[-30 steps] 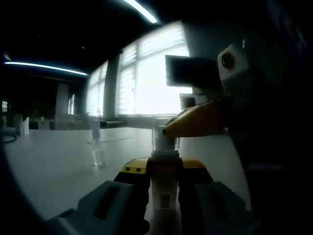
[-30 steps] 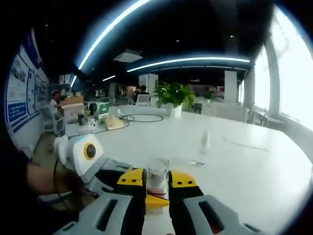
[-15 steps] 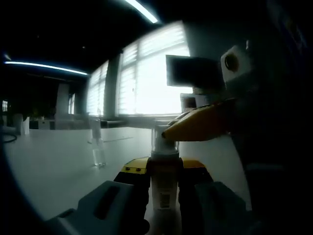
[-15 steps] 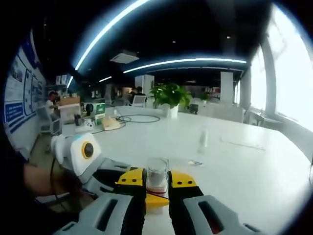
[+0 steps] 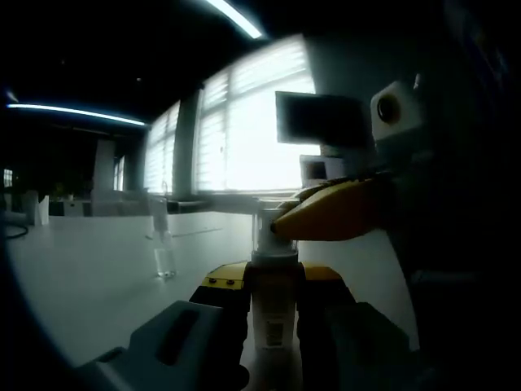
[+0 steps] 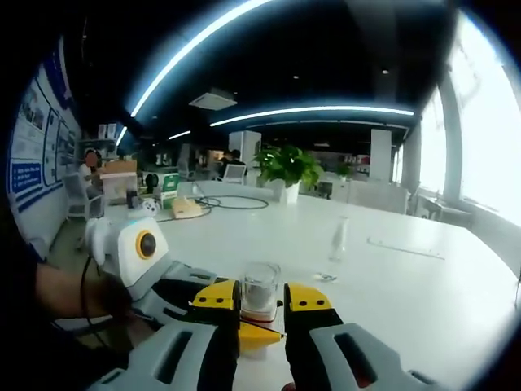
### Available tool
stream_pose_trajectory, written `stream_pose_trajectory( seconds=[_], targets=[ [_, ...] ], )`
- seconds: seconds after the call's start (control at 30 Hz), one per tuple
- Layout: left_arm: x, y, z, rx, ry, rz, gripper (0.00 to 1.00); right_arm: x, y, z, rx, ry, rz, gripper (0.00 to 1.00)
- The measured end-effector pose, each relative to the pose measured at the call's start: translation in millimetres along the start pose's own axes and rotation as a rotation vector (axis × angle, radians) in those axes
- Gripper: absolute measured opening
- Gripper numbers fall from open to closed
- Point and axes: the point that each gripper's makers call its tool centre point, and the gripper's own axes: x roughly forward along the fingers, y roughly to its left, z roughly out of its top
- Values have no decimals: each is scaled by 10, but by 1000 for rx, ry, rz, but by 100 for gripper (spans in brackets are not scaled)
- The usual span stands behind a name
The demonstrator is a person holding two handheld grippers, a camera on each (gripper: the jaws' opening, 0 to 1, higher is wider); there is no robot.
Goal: Clamp pump bottle remove cover press pump head put on cover
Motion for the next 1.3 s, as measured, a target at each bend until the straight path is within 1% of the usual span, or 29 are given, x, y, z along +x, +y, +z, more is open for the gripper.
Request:
stream_pose_trajectory(
  seconds=[0.13, 0.3, 0.4, 0.63, 0.83, 0.97, 1.1, 1.2, 1.3],
  targets=[
    [-1, 1, 1, 0, 0, 0, 13, -10, -27, 57, -9, -25, -9, 21],
    [-2, 2, 1, -2, 0, 1, 13, -32, -43, 123, -8, -50, 4, 21],
    [-2, -3, 2, -2, 0, 0, 13, -78, -43, 199, -2, -96, 16, 22],
    [-4, -1, 2, -4, 0, 0, 13, -212, -166, 275, -17, -154, -8, 25],
    [-3, 5, -1, -9, 1, 3, 13, -325, -288, 272, -27, -189, -32, 28],
    [-1, 3, -1, -9, 1, 4, 13, -409, -425, 239, -24, -207, -71, 28],
    [-1, 5, -3, -9, 1, 4, 13, -503, -622, 181, -6, -217, -118, 28],
    [-1, 4, -4, -9, 2, 4, 13, -606, -795, 125, 13, -229, -165, 28],
    [-4, 9, -6, -8, 2, 5, 13, -721, -875, 92, 25, -251, -191, 28]
  ],
)
